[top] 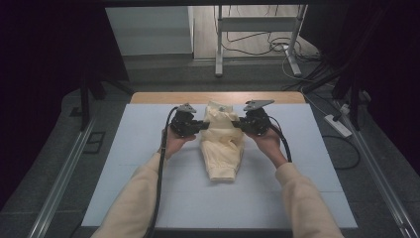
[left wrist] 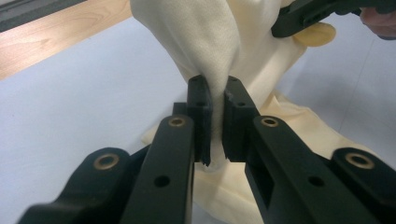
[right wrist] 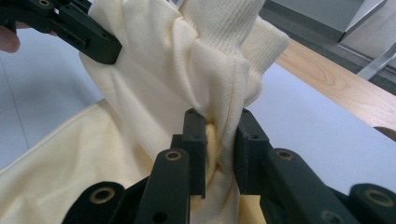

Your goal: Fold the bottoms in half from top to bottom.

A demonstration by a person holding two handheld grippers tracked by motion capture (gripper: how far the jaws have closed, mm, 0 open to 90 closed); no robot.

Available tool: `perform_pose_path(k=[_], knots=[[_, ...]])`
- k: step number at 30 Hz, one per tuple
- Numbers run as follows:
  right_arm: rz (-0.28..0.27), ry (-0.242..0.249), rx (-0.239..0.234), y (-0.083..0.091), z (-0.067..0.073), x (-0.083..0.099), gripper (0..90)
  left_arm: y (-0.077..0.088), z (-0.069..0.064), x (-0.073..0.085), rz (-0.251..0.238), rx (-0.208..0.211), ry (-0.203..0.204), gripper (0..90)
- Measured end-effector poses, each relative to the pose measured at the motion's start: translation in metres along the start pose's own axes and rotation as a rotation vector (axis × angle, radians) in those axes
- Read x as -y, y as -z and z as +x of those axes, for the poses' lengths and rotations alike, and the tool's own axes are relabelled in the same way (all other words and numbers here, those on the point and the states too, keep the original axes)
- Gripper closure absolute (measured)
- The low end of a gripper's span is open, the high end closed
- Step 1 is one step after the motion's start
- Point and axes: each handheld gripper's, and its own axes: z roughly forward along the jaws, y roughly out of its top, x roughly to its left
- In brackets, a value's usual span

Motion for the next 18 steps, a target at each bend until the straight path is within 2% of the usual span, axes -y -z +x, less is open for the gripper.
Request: perform_pose_path(k=[18], knots=[[0.007,0.022,-0.017,0.003,0.017,0.02,76.3,0.001,-0.016,0.019,0.041,0.012,-0.037,82.3]])
